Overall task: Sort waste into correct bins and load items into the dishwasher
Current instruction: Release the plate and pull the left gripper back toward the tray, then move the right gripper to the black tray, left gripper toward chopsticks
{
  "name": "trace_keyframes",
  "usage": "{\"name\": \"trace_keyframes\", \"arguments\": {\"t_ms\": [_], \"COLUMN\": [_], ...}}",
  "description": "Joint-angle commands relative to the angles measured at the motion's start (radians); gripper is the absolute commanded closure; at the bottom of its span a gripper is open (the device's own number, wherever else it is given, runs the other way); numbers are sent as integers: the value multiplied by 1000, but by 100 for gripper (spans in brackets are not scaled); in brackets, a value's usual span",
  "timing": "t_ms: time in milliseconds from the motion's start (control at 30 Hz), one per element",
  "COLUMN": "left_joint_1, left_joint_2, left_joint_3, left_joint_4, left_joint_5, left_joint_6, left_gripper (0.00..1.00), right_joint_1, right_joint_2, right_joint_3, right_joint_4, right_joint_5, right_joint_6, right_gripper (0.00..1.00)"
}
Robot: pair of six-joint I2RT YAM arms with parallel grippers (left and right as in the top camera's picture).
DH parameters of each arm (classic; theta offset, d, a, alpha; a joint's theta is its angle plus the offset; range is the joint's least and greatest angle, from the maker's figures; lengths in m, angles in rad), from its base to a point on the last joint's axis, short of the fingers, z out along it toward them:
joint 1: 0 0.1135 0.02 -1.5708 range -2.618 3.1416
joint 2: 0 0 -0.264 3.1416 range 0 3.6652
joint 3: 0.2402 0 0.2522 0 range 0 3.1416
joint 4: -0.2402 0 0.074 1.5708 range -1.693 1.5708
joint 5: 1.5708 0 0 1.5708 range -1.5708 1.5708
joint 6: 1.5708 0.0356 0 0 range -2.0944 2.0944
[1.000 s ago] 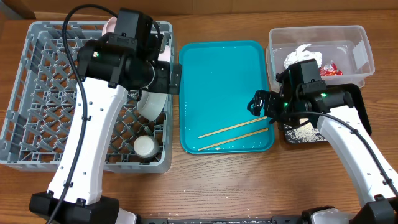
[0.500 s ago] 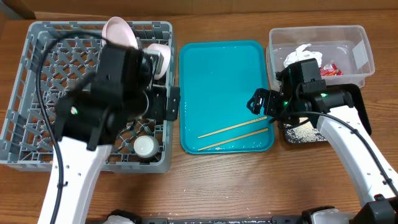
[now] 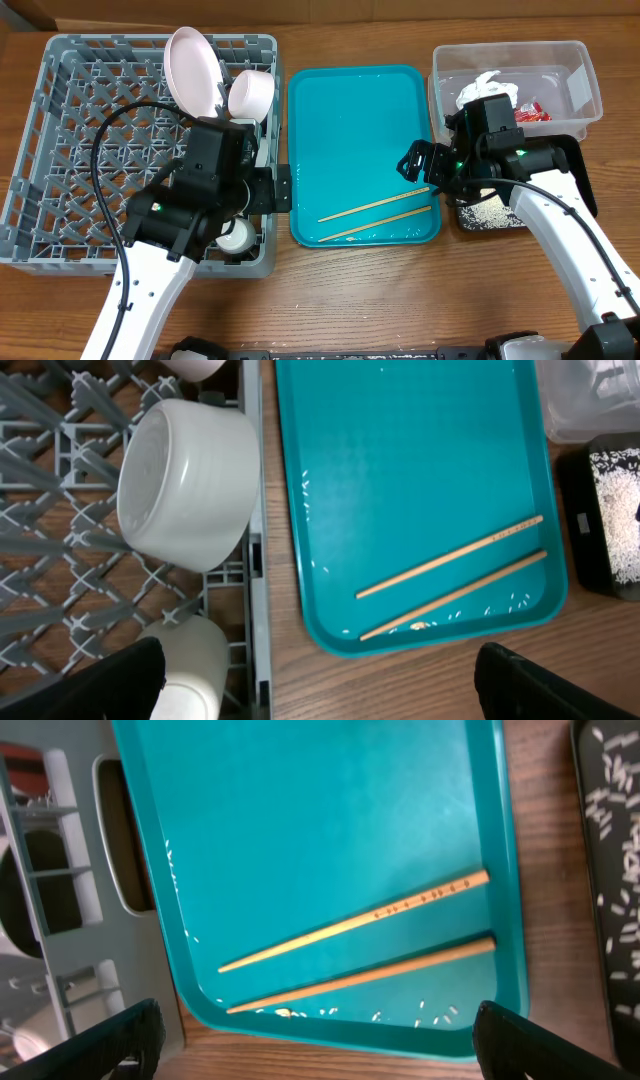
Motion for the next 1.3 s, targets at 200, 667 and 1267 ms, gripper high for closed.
{"name": "trace_keyframes", "arguments": {"t_ms": [200,667,1267], "left_joint_1": [-93,-235,-341], "left_joint_2": [-23,-22,195], "left_joint_3": [-60,-175,-204], "left_joint_4": [74,246,566], "left_joint_5": [-159,-273,-324], "left_joint_6": [-78,-165,10], "left_gripper": [1,3,9], "right_joint_1": [162,292,92], "right_joint_2": [-17,77,101], "right_joint_3": [24,24,278], "right_joint_4": [-2,67,-169], "right_joint_5": [165,359,479], "right_joint_6": [312,608,460], "right_gripper": [7,12,0]}}
